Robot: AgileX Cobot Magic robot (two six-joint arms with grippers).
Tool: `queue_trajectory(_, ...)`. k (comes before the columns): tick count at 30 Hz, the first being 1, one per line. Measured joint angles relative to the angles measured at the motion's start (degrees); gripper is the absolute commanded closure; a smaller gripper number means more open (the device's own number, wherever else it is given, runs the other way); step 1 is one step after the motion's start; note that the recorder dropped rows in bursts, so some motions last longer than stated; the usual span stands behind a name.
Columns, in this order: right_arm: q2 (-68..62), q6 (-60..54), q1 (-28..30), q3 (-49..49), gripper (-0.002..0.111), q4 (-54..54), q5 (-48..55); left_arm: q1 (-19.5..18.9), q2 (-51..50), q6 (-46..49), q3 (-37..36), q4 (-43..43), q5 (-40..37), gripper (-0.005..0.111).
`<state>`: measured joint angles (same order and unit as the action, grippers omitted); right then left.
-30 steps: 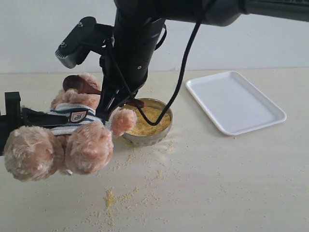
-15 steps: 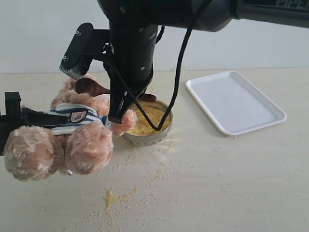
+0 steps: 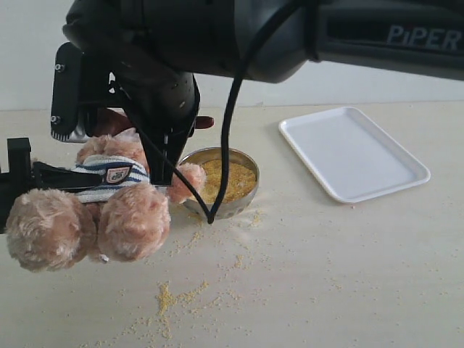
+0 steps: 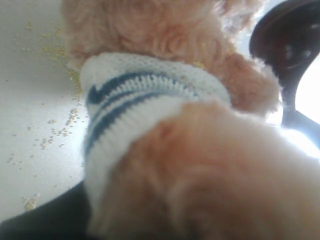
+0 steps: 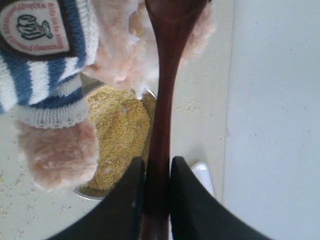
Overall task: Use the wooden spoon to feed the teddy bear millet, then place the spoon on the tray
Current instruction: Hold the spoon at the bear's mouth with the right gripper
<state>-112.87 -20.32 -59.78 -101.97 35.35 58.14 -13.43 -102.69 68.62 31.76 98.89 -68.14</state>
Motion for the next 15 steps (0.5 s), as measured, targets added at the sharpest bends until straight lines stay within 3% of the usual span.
queue_trajectory(15,0.0,7.9,-0.1,0.0,0.108,2.0,0.4,0.0,0.0,0.2,-0.2,0.0,0.0,0.102)
